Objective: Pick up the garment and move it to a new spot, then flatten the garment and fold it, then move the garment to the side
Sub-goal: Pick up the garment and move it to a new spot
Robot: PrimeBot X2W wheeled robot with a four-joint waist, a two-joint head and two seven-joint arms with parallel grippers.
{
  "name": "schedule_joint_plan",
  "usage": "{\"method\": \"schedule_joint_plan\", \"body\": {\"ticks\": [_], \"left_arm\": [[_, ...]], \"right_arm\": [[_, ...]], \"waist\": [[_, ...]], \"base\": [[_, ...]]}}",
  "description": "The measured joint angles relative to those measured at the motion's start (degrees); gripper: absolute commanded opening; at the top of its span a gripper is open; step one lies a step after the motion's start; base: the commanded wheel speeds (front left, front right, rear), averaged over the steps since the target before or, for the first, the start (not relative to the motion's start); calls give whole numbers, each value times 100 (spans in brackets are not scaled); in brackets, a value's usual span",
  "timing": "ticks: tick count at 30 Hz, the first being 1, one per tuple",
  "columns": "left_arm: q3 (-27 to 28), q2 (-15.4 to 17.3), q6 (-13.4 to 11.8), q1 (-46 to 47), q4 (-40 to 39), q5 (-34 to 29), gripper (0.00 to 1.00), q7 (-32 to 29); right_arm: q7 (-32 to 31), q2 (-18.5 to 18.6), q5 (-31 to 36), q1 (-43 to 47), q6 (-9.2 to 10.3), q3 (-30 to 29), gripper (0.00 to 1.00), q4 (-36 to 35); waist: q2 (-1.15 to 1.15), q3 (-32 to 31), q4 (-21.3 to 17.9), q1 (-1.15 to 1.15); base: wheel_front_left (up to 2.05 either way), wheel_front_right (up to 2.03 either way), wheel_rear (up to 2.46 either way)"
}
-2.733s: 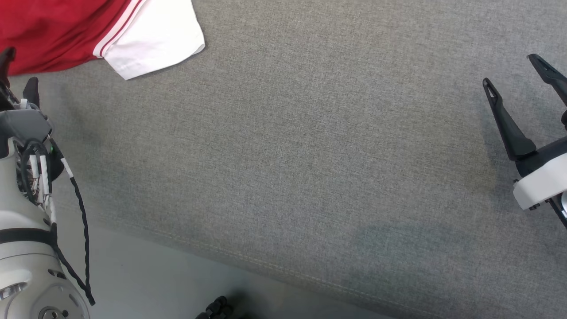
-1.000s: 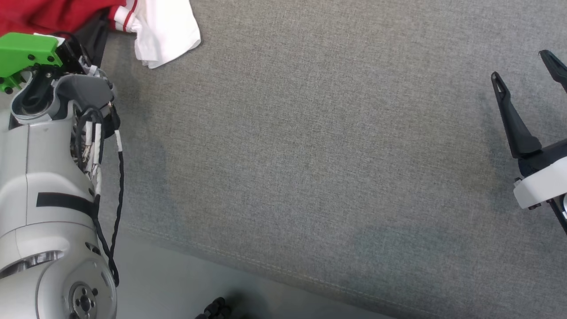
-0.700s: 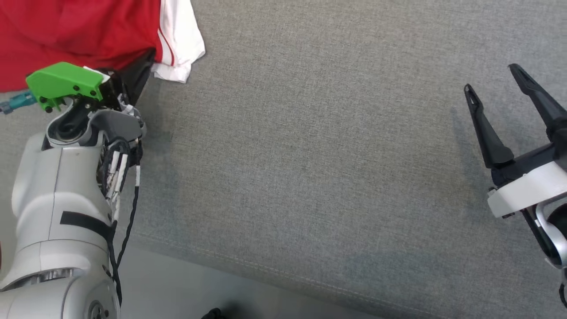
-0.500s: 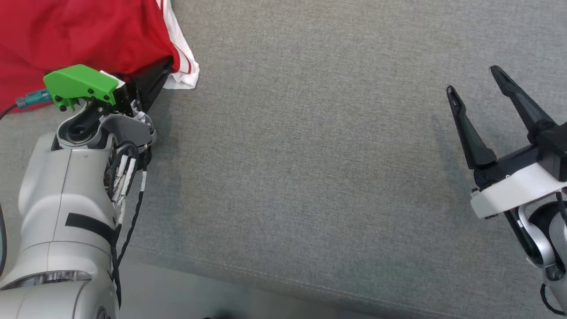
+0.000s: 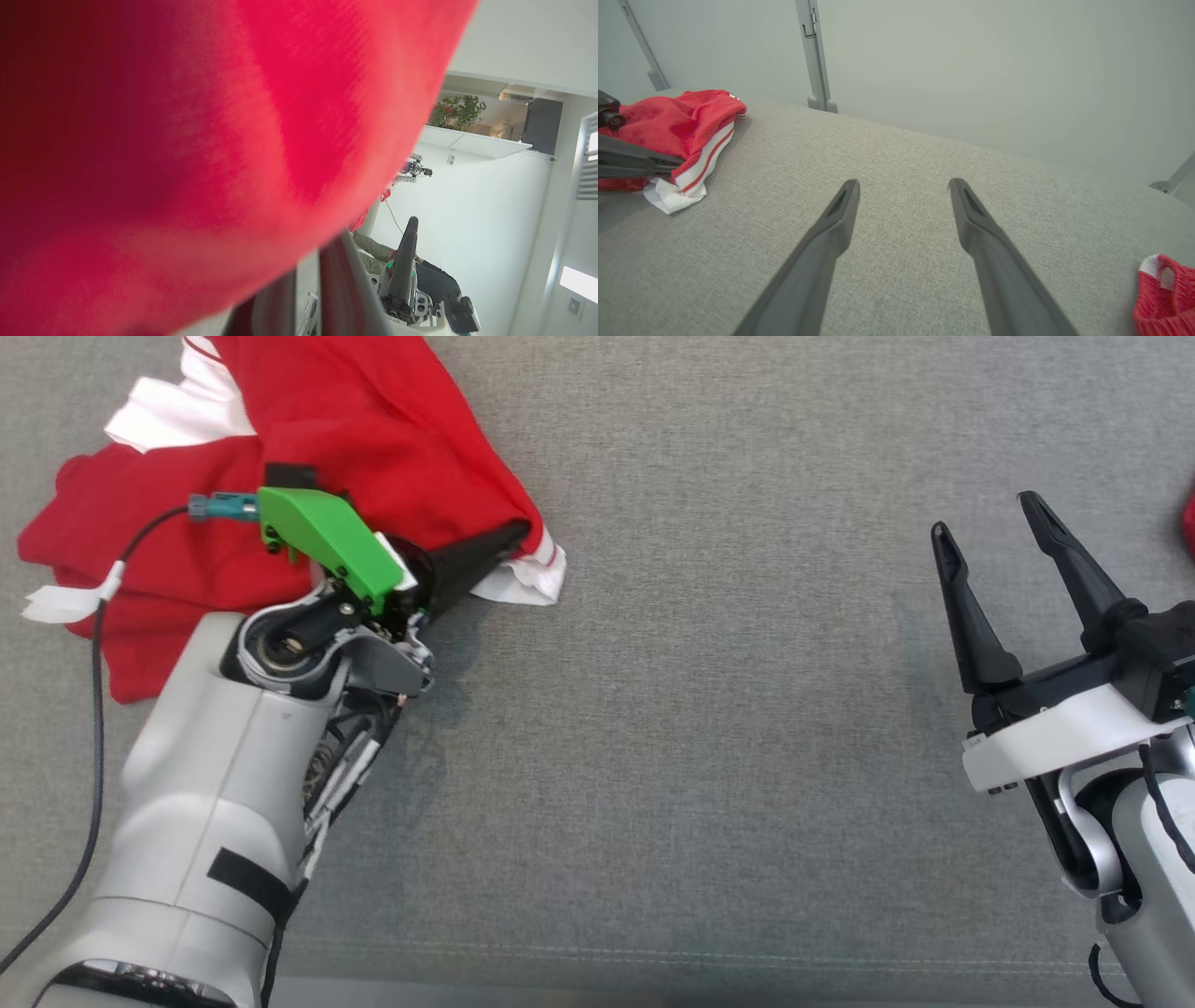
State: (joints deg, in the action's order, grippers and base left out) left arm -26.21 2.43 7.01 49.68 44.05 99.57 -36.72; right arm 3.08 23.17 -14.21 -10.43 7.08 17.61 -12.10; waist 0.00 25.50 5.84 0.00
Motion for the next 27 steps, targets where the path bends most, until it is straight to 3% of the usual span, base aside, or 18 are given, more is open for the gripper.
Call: {"method": "schedule_joint_plan", "body": {"ticks": [7, 11, 17, 21, 27], "left_arm": [[-1503, -21, -5, -646, -1525, 647, 0, 264], [-2080, -38, -185, -852, -2280, 717, 0, 666], [-2205, -29, -498, -855, -2717, 641, 0, 1461], [-2219, -16, -731, -855, -2770, 530, 0, 2018], [-1997, -22, -977, -855, -2706, 164, 0, 2700]], "right_arm": [[260, -257, -9, 8, 1, 14, 100, 334], [353, -367, -48, 16, 1, 71, 100, 491], [396, -424, -51, 26, -1, 225, 100, 638], [447, -327, -52, 113, 0, 9, 100, 746], [497, -235, -59, 188, 1, -102, 100, 866]], "waist": [[0, -191, -516, 0], [0, -320, -811, 0], [0, -462, -1195, 0], [0, -552, -1435, 0], [0, -673, -1377, 0]], "base": [[0, 0, 0], [0, 0, 0], [0, 0, 0], [0, 0, 0], [0, 0, 0]]}}
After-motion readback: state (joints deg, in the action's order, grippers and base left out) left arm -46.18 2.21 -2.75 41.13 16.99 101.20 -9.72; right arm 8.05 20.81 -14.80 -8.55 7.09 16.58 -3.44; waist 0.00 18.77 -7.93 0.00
